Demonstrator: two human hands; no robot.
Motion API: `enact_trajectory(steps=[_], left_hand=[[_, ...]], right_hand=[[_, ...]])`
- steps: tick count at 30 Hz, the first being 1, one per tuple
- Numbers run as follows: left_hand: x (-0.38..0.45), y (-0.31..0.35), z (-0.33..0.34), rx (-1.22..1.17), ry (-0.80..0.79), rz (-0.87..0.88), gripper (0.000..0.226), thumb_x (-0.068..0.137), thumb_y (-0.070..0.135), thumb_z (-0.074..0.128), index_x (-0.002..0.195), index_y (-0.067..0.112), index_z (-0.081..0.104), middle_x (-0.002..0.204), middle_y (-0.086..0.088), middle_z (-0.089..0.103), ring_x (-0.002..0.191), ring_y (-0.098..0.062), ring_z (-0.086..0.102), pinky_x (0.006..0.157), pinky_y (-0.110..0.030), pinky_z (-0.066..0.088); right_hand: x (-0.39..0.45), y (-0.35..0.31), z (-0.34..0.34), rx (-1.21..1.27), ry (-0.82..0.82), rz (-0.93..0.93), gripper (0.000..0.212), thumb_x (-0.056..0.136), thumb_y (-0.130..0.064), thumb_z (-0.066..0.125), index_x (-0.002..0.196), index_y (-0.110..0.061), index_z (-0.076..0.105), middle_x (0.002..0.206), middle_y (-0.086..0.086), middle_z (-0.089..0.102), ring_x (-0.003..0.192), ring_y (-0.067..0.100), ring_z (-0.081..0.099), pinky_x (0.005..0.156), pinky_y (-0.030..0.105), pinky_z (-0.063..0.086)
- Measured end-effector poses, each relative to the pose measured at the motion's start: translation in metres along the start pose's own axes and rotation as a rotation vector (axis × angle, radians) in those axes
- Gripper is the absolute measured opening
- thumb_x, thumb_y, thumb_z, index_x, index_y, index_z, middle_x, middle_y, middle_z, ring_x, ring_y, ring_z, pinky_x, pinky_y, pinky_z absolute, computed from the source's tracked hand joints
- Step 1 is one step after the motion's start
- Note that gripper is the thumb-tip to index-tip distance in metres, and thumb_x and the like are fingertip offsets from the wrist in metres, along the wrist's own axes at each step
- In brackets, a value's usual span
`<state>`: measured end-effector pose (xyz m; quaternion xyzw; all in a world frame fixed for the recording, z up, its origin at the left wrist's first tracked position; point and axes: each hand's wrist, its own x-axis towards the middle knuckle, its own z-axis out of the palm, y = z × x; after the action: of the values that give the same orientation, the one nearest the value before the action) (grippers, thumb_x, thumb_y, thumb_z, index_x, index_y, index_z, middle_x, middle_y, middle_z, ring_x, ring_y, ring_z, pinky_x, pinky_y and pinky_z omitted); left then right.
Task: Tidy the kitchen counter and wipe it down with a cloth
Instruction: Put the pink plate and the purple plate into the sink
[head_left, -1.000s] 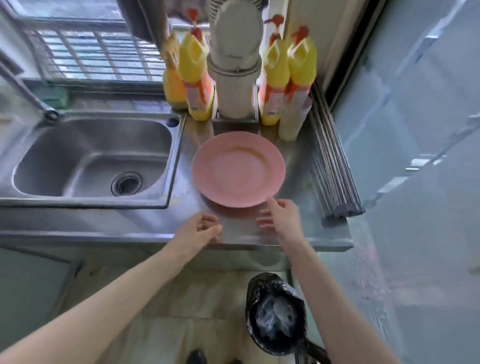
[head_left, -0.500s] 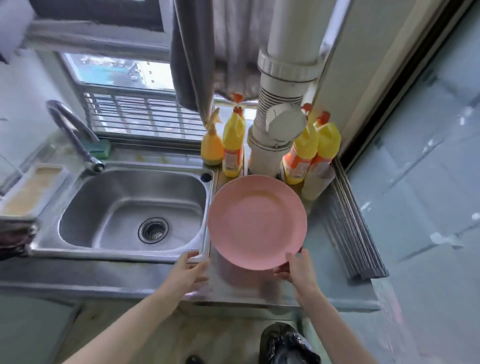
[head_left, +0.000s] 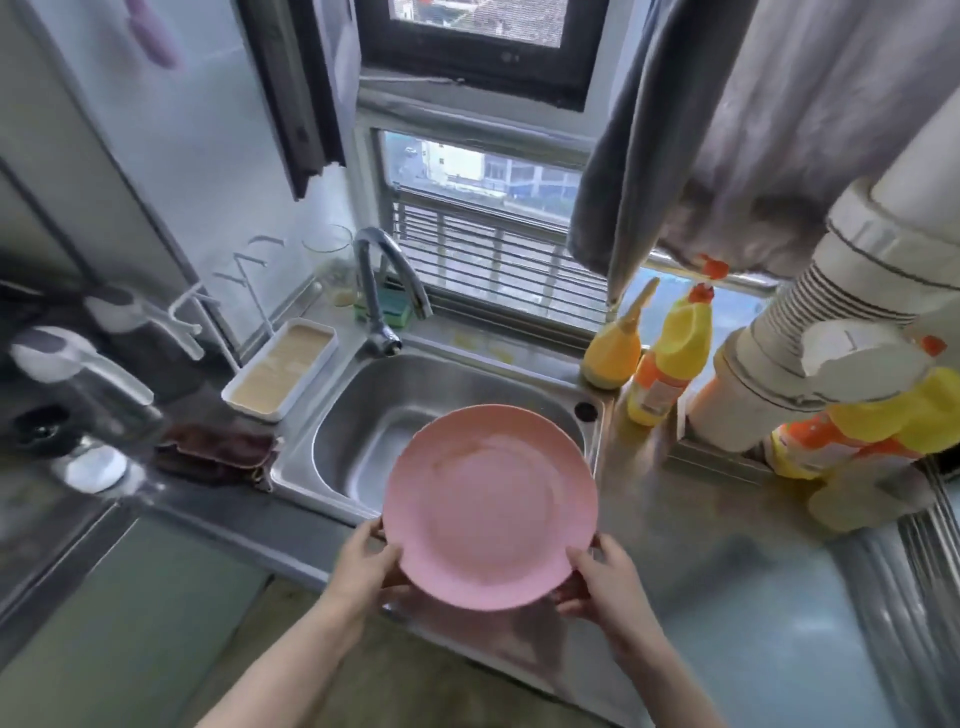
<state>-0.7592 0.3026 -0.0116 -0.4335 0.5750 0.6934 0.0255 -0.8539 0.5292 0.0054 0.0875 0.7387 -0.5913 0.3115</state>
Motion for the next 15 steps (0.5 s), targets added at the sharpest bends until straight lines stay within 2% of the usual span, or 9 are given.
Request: enact_trajectory(steps=[2,5,8,11,12,15], left_hand=[[0.015,-0.004,-0.017,-0.012,0.045,-0.019,0.028,0.088,-0.001,0.055,0.115,0.007,0.054,0.095,-0.016,0.062,0.062,-0.018,0.057,0.044,-0.024,0.049],[0.031,-0.004,-0.035,-0.077,0.094,-0.066,0.031,0.09,0.002,0.053,0.121,0.005,0.051,0.114,-0.012,0.057,0.075,-0.02,0.058,0.042,-0.023,0.05],[0.044,0.004,-0.043,-0.085,0.088,-0.111,0.028,0.092,0.015,0.054,0.119,0.018,0.046,0.108,-0.003,0.061,0.072,-0.017,0.066,0.044,-0.022,0.05],[0.062,0.021,-0.044,-0.031,0.068,-0.192,0.012,0.092,0.03,0.053,0.1,0.026,0.045,0.105,-0.004,0.06,0.076,-0.02,0.066,0.049,-0.022,0.049],[0.069,0.026,-0.044,0.015,0.063,-0.212,0.015,0.092,0.031,0.053,0.101,0.023,0.045,0.103,-0.005,0.06,0.076,-0.017,0.064,0.051,-0.021,0.047],[0.093,0.032,-0.051,0.17,0.087,-0.205,0.042,0.088,0.023,0.061,0.124,0.012,0.042,0.103,-0.008,0.059,0.076,-0.014,0.059,0.06,-0.023,0.043]], right_hand=[[0.017,-0.005,0.022,0.042,-0.065,0.044,0.017,0.092,-0.008,0.051,0.109,-0.005,0.051,0.075,0.016,0.061,0.053,0.025,0.062,0.038,0.023,0.045],[0.041,-0.012,0.053,0.091,-0.148,0.096,0.013,0.093,-0.004,0.047,0.103,-0.009,0.052,0.08,0.014,0.061,0.051,0.023,0.063,0.039,0.023,0.048],[0.075,-0.01,0.076,0.115,-0.131,0.132,0.019,0.092,0.002,0.038,0.103,0.0,0.053,0.071,0.016,0.054,0.04,0.016,0.059,0.039,0.021,0.048],[0.114,-0.01,0.097,0.104,-0.093,0.169,0.02,0.092,0.003,0.035,0.105,0.003,0.05,0.066,0.016,0.053,0.036,0.014,0.057,0.037,0.02,0.048],[0.129,-0.009,0.103,0.105,-0.075,0.176,0.02,0.092,0.004,0.035,0.107,0.002,0.048,0.066,0.016,0.053,0.035,0.015,0.058,0.036,0.02,0.047],[0.163,-0.005,0.117,0.092,-0.008,0.176,0.024,0.093,0.003,0.037,0.114,-0.004,0.046,0.067,0.016,0.054,0.034,0.014,0.058,0.034,0.02,0.047]])
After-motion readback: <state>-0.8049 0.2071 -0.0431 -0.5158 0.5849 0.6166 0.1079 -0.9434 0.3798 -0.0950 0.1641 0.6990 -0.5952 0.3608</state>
